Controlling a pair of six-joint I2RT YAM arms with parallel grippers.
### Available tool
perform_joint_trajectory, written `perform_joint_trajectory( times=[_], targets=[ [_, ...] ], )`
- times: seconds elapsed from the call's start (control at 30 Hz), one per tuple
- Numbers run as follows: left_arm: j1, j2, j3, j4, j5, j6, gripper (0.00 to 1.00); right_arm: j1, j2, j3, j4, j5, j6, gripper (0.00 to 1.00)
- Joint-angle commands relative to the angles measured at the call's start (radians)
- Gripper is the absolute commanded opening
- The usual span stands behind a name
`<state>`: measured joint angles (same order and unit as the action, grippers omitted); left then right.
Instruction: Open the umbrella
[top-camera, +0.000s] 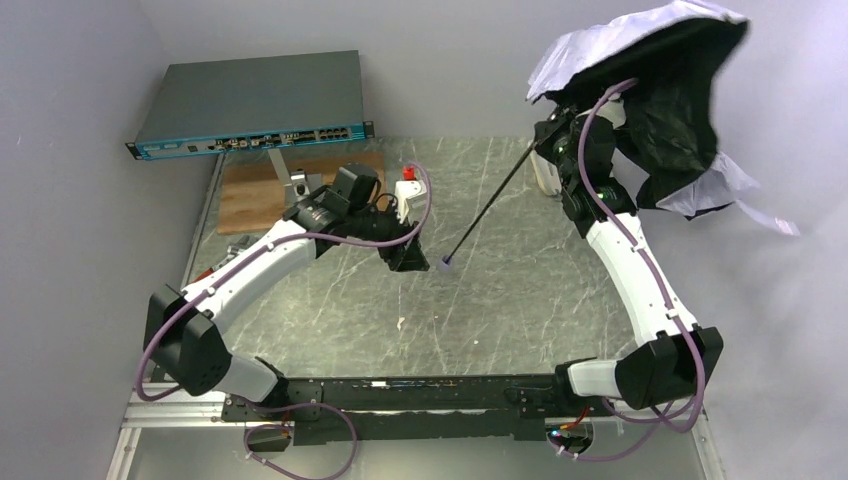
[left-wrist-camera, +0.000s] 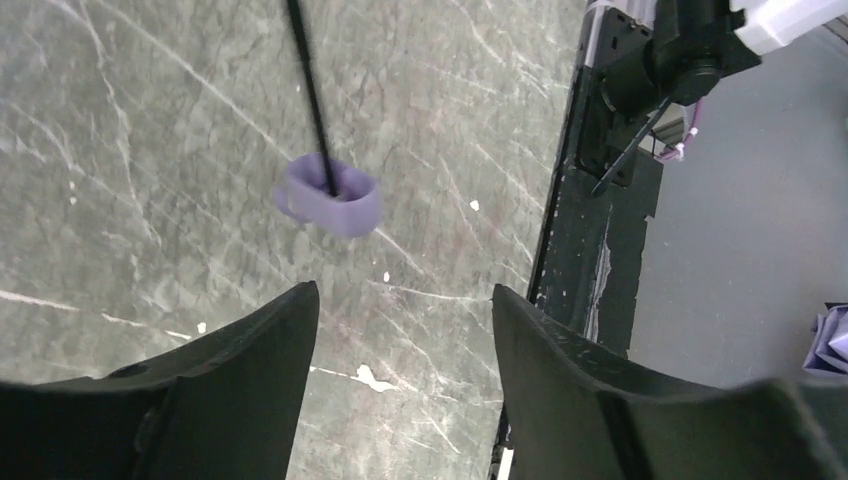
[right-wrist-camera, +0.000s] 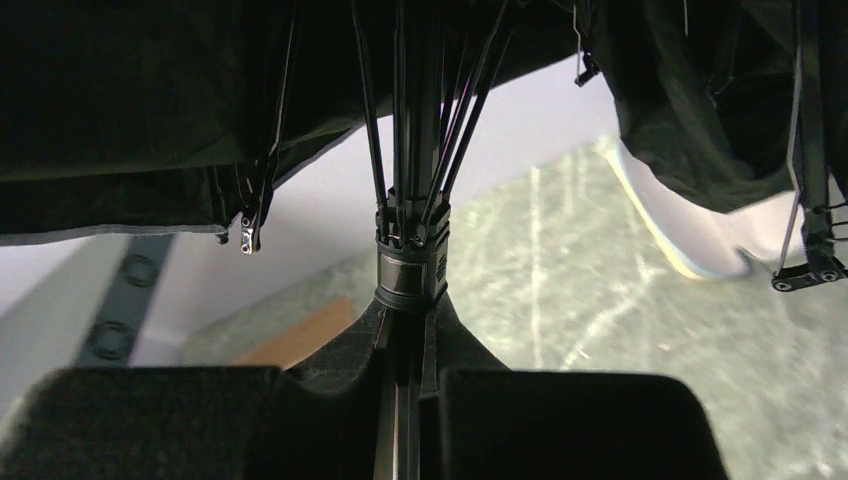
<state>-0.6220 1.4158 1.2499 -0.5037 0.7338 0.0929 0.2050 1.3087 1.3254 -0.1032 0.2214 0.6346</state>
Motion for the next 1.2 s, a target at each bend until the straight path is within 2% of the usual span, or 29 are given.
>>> perform_joint_trajectory(
  times=[0.0, 0.1, 0.17, 0.27, 0.33, 0.53, 0.7, 0.77, 0.87, 1.0, 1.1, 1.17],
  targets=[
    [-0.006, 0.001, 0.025, 0.079, -0.047, 0.012, 0.72, 0.010, -0.028, 0.089, -0.102, 0.122, -0.080, 0.00],
    [-0.017, -0.027, -0.029, 0.220, -0.077, -0.007, 0.79, 0.019, 0.030, 0.178, -0.238, 0.160, -0.084, 0.00],
    [-0.049, -0.003, -0.019, 0.238, -0.114, 0.000, 0.84, 0.018, 0.050, 0.235, -0.301, 0.171, -0.082, 0.00],
    [-0.074, 0.074, 0.053, 0.209, -0.060, -0.049, 0.90, 0.023, 0.081, 0.296, -0.367, 0.182, -0.090, 0.00],
    [-0.088, 0.108, 0.046, 0.258, -0.009, -0.118, 0.92, 0.022, 0.093, 0.305, -0.391, 0.193, -0.081, 0.00],
    [-0.144, 0.207, 0.087, 0.337, -0.121, -0.144, 0.86, 0.022, 0.064, 0.275, -0.368, 0.119, -0.039, 0.00],
    [-0.180, 0.322, 0.154, 0.212, -0.148, -0.089, 0.78, 0.021, 0.040, 0.273, -0.333, 0.101, -0.044, 0.00],
    [-0.197, 0.340, 0.138, 0.148, -0.111, -0.010, 0.70, 0.018, 0.038, 0.275, -0.322, 0.117, -0.055, 0.00],
    [-0.202, 0.349, 0.105, 0.028, -0.045, 0.054, 0.42, -0.008, 0.035, 0.256, -0.273, 0.146, -0.089, 0.00],
    [-0.224, 0.277, -0.001, -0.043, -0.025, 0.170, 0.15, -0.136, 0.037, 0.230, -0.194, 0.124, -0.040, 0.00],
    [-0.233, 0.275, -0.035, -0.092, -0.036, 0.208, 0.01, -0.224, 0.032, 0.206, -0.101, 0.064, 0.004, 0.00],
    [-0.232, 0.294, -0.032, -0.124, -0.029, 0.226, 0.00, -0.248, 0.025, 0.189, -0.037, 0.049, 0.009, 0.00]
  ],
)
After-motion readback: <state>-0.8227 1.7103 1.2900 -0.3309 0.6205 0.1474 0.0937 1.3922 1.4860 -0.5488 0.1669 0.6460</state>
